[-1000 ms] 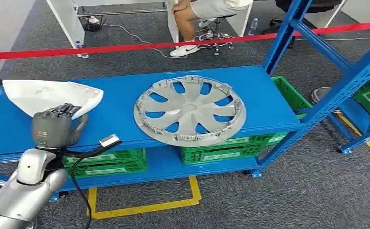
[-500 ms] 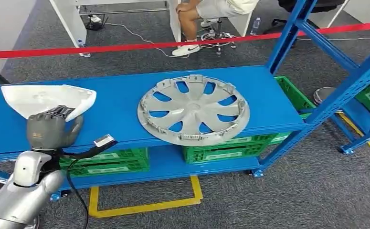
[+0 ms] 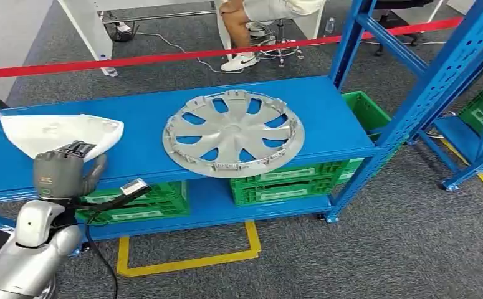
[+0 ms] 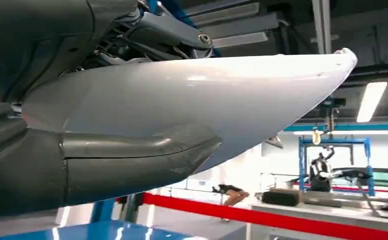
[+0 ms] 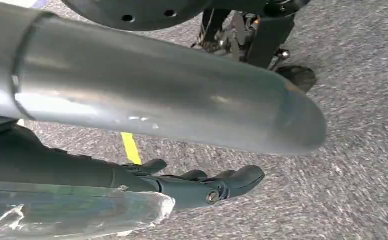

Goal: Take the parts from the cabinet and place them on the table.

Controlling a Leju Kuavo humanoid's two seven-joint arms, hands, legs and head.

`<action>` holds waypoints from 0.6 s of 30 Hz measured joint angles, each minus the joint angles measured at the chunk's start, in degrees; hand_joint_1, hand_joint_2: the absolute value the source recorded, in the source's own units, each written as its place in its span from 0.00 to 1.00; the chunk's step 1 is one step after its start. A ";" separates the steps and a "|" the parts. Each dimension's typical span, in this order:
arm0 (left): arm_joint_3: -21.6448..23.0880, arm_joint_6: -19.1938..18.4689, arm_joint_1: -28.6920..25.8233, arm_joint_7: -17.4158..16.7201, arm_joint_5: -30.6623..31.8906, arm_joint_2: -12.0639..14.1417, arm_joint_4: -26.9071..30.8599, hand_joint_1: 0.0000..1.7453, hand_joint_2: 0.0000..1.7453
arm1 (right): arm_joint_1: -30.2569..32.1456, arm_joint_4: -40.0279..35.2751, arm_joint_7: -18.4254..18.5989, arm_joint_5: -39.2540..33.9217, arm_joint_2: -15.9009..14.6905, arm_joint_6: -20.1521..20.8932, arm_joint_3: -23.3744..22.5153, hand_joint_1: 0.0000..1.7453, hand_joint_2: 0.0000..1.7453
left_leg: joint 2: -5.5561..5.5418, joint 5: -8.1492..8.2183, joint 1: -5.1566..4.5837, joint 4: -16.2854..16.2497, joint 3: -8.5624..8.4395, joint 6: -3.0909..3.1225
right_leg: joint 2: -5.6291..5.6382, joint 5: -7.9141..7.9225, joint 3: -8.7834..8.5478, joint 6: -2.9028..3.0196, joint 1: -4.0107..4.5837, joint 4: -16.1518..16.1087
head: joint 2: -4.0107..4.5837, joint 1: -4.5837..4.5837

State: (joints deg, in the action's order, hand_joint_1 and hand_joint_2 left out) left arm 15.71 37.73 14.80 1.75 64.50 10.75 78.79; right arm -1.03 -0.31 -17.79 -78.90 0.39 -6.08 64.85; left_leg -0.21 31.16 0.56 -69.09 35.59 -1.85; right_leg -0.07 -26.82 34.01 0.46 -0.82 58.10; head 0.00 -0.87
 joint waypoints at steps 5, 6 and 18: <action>-0.72 -0.04 0.22 0.00 -0.15 0.24 0.02 1.00 1.00 | -0.05 0.00 0.02 0.00 0.15 0.00 0.04 0.00 0.00 | -0.02 -1.41 -0.70 12.39 -7.40 1.59 | 0.01 1.78 1.08 -1.47 0.12 0.02 | 0.00 0.00; -0.79 -0.11 0.16 0.00 -0.15 0.28 0.02 1.00 1.00 | 0.01 0.00 0.02 0.00 0.15 0.00 0.04 0.00 0.00 | -0.03 -1.69 -0.81 12.35 -7.17 1.96 | -0.03 2.20 1.11 -1.85 0.06 -0.21 | 0.00 -0.09; -1.20 -0.98 -0.14 0.04 -0.44 0.26 -0.07 1.00 1.00 | -0.34 0.02 0.20 0.00 0.17 0.13 0.11 0.00 0.00 | 0.37 -8.39 -0.79 12.40 0.48 2.50 | 0.10 -4.73 -7.59 -2.44 0.19 -1.41 | 0.00 -0.44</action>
State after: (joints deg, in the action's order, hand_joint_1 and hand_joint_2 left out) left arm 14.51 36.74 14.66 1.79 64.06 11.02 78.73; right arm -1.37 -0.28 -17.59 -78.90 0.57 -5.95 64.96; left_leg 0.15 22.76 -0.22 -56.70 36.08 0.64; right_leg 0.03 -31.56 26.42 -1.98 -0.63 56.70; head 0.00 -1.31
